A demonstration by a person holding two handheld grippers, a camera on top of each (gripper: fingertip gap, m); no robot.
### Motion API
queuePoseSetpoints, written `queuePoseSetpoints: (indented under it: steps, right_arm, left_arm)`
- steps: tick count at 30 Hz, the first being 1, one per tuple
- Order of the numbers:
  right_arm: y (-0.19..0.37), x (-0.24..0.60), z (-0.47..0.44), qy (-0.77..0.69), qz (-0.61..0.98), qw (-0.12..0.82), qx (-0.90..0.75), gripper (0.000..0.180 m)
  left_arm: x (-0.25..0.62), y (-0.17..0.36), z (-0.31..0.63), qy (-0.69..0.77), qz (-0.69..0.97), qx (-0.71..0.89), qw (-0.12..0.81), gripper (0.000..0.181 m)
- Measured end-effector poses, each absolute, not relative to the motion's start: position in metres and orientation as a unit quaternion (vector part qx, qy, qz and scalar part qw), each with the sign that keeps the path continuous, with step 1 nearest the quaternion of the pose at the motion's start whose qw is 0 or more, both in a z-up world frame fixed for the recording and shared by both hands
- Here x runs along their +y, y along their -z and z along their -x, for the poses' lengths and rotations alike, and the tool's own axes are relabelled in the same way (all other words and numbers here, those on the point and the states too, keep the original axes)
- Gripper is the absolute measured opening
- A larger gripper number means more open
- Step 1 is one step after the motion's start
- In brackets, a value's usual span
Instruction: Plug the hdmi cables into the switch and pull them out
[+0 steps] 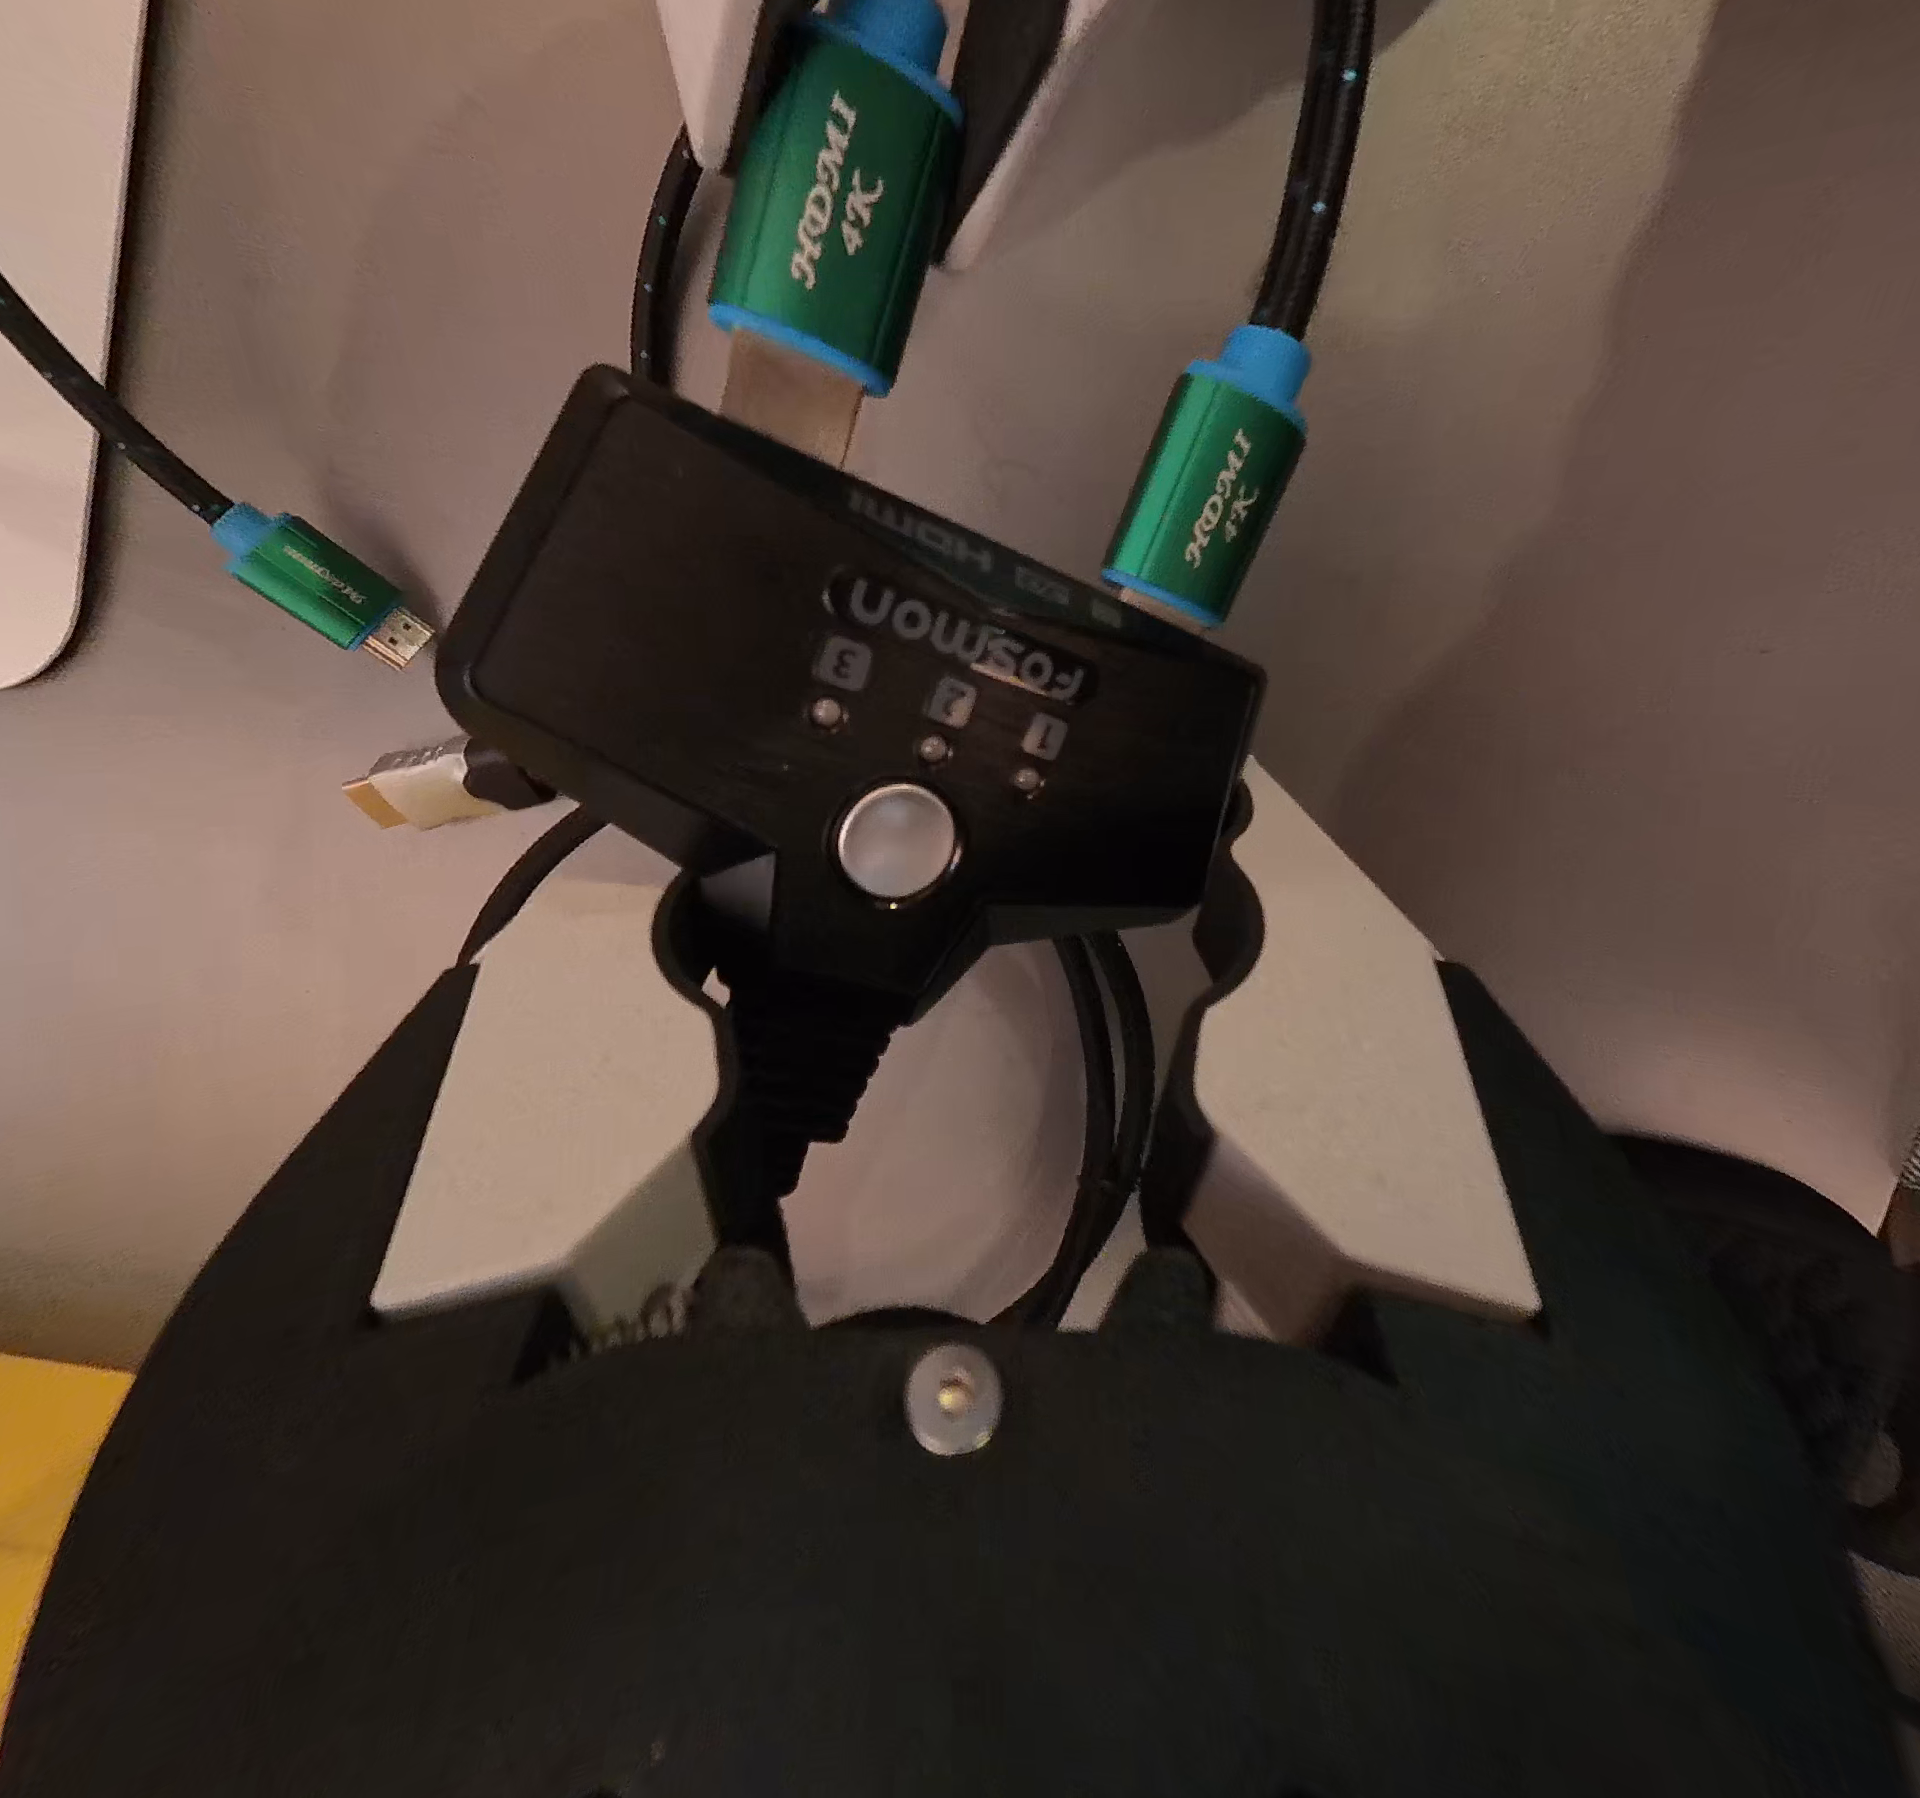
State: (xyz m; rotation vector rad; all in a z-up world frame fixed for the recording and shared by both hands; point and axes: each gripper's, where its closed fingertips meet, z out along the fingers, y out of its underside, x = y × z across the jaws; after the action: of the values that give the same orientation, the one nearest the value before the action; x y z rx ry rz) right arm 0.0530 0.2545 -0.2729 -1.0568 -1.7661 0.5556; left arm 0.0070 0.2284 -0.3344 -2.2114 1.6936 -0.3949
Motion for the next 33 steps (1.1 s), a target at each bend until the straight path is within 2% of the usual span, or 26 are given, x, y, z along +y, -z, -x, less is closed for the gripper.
queuePoseSetpoints:
  steps: [33]
  right_arm:
    - [0.2741, 0.2545, -0.0520, -0.188, 0.437, 0.486, -0.733, 0.018]
  left_arm:
    - [0.2283, 0.3414, -0.0023, 0.113, 0.783, 0.599, 0.123, 0.093]
